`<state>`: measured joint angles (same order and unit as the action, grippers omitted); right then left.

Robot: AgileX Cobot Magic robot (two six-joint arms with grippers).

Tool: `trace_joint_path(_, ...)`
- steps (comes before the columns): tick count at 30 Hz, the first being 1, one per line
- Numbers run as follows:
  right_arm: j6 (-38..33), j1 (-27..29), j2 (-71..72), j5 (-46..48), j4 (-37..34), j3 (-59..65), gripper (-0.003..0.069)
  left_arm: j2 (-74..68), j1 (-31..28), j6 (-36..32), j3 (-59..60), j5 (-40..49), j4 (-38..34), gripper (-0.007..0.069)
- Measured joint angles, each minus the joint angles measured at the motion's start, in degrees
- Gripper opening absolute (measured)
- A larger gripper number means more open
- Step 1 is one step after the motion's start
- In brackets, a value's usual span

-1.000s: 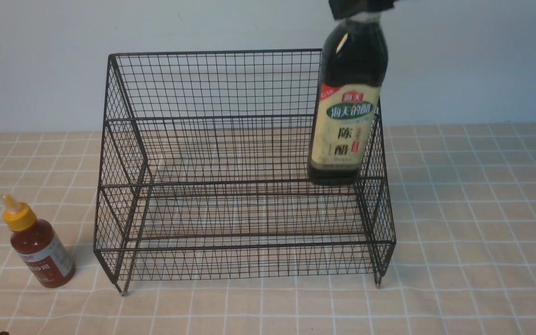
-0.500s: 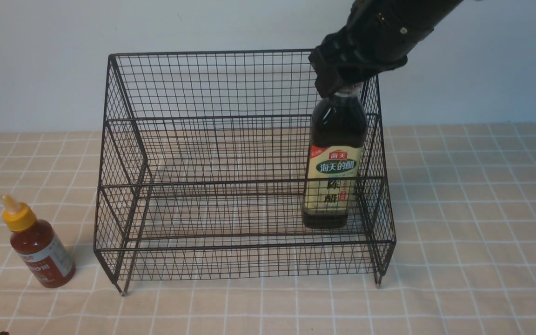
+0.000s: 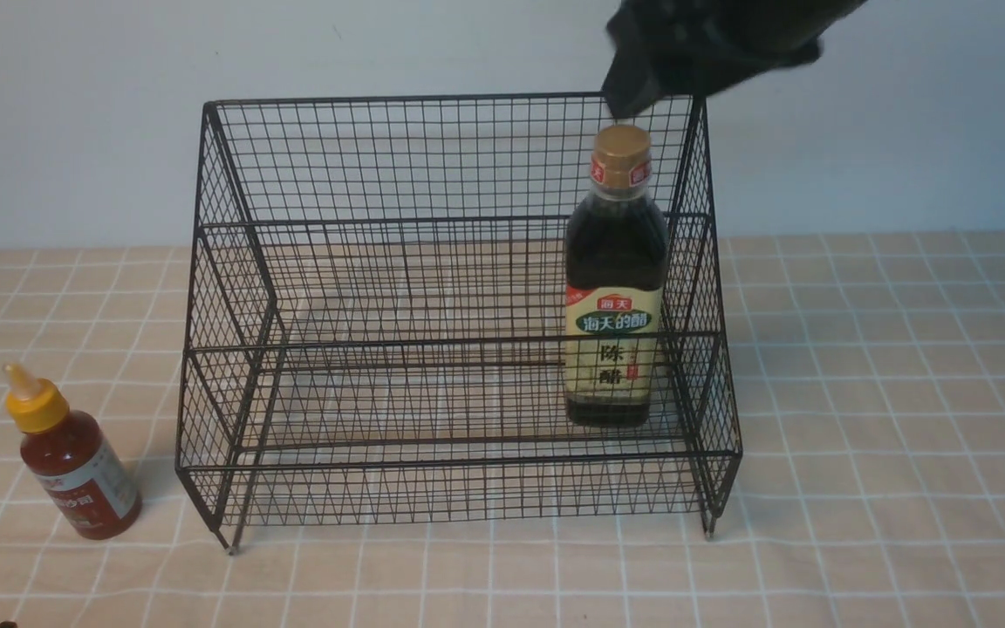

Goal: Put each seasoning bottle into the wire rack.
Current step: Use the left arm to grab the condiment bottle closest to it

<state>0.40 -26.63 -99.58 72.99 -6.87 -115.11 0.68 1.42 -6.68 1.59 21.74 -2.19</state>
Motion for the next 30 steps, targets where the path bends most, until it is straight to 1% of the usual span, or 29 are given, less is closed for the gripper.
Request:
trace_joint_path(3,1.3,0.0,4.1,0.0,2.3,0.0,0.0538,0.0,0.0,0.0,0.0,0.0,0.0,-0.0007)
trace_joint_path(4,1.7,0.0,8.4,0.0,4.0,0.0,0.0536,0.0,0.0,0.0,0.0,0.0,0.0,-0.0007)
trace_joint_path(6,1.7,0.0,10.9,0.1,4.7,0.0,0.0528,0.0,0.0,0.0,0.0,0.0,0.0,-0.0007)
trace_joint_path(8,1.7,0.0,17.4,0.2,5.7,-0.1,0.0482,0.0,0.0,0.0,0.0,0.0,0.0,-0.0007)
trace_joint_path(9,1.7,0.0,21.0,0.2,5.9,0.0,0.0442,0.0,0.0,0.0,0.0,0.0,0.0,-0.0007)
trace_joint_path(10,1.7,0.0,22.2,0.2,5.9,0.0,0.0426,0.0,0.0,0.0,0.0,0.0,0.0,-0.0007)
trace_joint_path(11,1.7,0.0,24.8,0.2,6.1,0.6,0.0393,0.0,0.0,0.0,0.0,0.0,0.0,-0.0007)
trace_joint_path(13,2.5,0.0,33.8,0.2,6.9,4.3,0.0269,0.0,0.0,0.0,0.0,0.0,0.0,-0.0007)
trace_joint_path(14,2.7,0.0,34.6,0.2,6.9,4.8,0.0249,0.0,0.0,0.0,0.0,0.0,0.0,-0.0007)
trace_joint_path(15,3.9,0.0,39.8,0.2,7.3,8.0,0.0191,0.0,0.0,0.0,0.0,0.0,0.0,-0.0007)
trace_joint_path(17,5.3,0.0,47.9,-0.9,8.2,15.1,0.0100,0.0,0.0,0.0,0.0,0.0,0.0,-0.0007)
trace_joint_path(18,5.9,0.0,53.7,-4.1,9.1,22.4,0.0046,0.0,0.0,0.0,0.0,0.0,0.0,-0.0007)
trace_joint_path(19,6.0,0.0,57.1,-6.1,9.8,25.4,0.0025,0.0,0.0,0.0,0.0,0.0,0.0,-0.0007)
trace_joint_path(20,6.1,0.0,60.5,-10.0,10.4,29.7,0.0015,0.0,0.0,0.0,0.0,0.0,0.0,-0.0007)
trace_joint_path(21,6.1,0.0,61.3,-10.0,10.6,30.8,0.0011,0.0,0.0,0.0,0.0,0.0,0.0,-0.0007)
trace_joint_path(23,6.9,0.0,71.6,-22.6,11.8,45.3,-0.0009,0.0,0.0,0.0,0.0,0.0,0.0,-0.0007)
trace_joint_path(25,8.5,0.0,79.7,-32.4,12.1,54.9,-0.0011,0.0,0.0,0.0,0.0,0.0,0.0,-0.0007)
trace_joint_path(26,10.0,0.0,84.1,-37.5,12.2,61.6,-0.0012,0.0,0.0,0.0,0.0,0.0,0.0,-0.0007)
trace_joint_path(28,11.6,0.0,88.0,-41.7,12.2,65.9,-0.0012,0.0,0.0,0.0,0.0,0.0,0.0,-0.0007)
trace_joint_path(29,13.3,0.0,93.2,-46.9,12.6,73.3,-0.0012,0.0,0.0,0.0,0.0,0.0,0.0,-0.0007)
trace_joint_path(30,13.5,0.0,94.0,-47.6,12.7,75.2,-0.0012,0.0,0.0,0.0,0.0,0.0,0.0,-0.0007)
